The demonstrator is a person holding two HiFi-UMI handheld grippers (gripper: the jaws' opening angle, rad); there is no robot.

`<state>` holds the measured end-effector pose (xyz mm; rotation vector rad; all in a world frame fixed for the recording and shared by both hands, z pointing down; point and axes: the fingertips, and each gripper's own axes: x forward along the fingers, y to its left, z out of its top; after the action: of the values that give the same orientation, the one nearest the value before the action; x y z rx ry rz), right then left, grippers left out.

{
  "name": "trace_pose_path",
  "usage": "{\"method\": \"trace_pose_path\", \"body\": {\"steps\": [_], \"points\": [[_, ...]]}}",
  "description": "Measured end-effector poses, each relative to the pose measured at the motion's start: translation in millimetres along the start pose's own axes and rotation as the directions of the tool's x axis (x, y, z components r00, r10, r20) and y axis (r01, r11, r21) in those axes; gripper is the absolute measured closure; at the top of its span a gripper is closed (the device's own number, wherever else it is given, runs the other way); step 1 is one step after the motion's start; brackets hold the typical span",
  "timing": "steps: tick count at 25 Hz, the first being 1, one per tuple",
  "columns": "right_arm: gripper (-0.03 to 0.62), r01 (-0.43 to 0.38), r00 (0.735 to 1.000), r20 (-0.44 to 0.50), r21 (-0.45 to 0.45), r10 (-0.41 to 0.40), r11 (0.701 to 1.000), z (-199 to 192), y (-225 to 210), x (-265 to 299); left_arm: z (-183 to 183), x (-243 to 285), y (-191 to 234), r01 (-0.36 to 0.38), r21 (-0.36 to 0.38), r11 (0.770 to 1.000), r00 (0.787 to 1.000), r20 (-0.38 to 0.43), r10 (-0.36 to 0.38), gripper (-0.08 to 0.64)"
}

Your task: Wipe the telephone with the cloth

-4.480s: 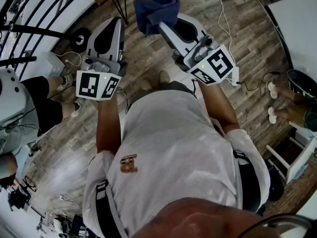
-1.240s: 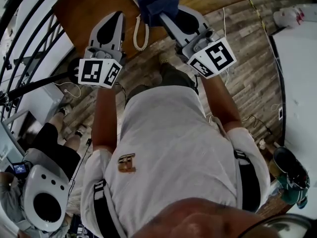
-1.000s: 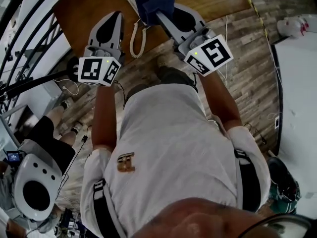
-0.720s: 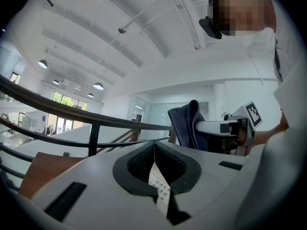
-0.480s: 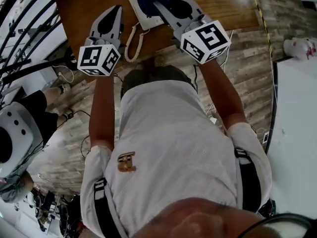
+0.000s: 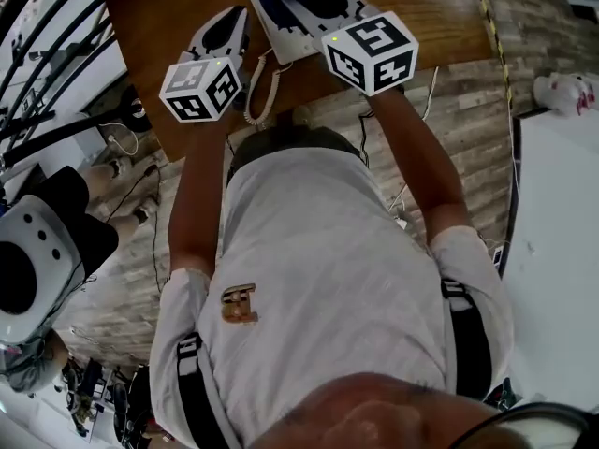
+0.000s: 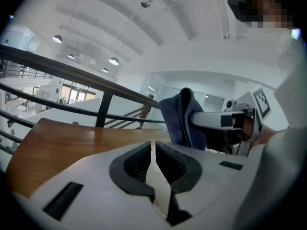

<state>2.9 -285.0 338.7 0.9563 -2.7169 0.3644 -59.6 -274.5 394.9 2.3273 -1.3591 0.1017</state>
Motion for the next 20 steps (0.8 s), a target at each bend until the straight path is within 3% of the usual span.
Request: {"method": "trace_pose_path", "body": {"steps": [2, 5, 11, 20], "points": [[0.514, 0.007, 0.999, -0.047, 0.014, -0.007, 1.000, -3.8, -4.6, 15.9, -10.0, 8.3, 11.5, -0.009, -0.030, 0.999, 0.999, -0.051, 0.008, 0.536], [0.514, 0.013, 0.994, -0.111, 0.034, -0.009, 0.999, -10.1, -10.8, 33.8, -23.5, 19.1, 23.4, -0.023, -0.093, 0.995, 0.994, -0.105, 0.013, 0.422], [0.514, 0.020, 0.973, -0.231, 0.048, -0.008, 0.999, -28.2, -17.2, 59.6, -52.9, 33.3, 37.7, -0.045, -0.221, 0.974, 0.980, -0.198, 0.000, 0.371], [0.514, 0.021, 0.901, -0.434, 0.050, 0.002, 0.999, -67.2, -36.9, 92.9, -95.3, 50.0, 34.7, -0.043, -0.362, 0.931, 0.928, -0.360, -0.097, 0.350]]}}
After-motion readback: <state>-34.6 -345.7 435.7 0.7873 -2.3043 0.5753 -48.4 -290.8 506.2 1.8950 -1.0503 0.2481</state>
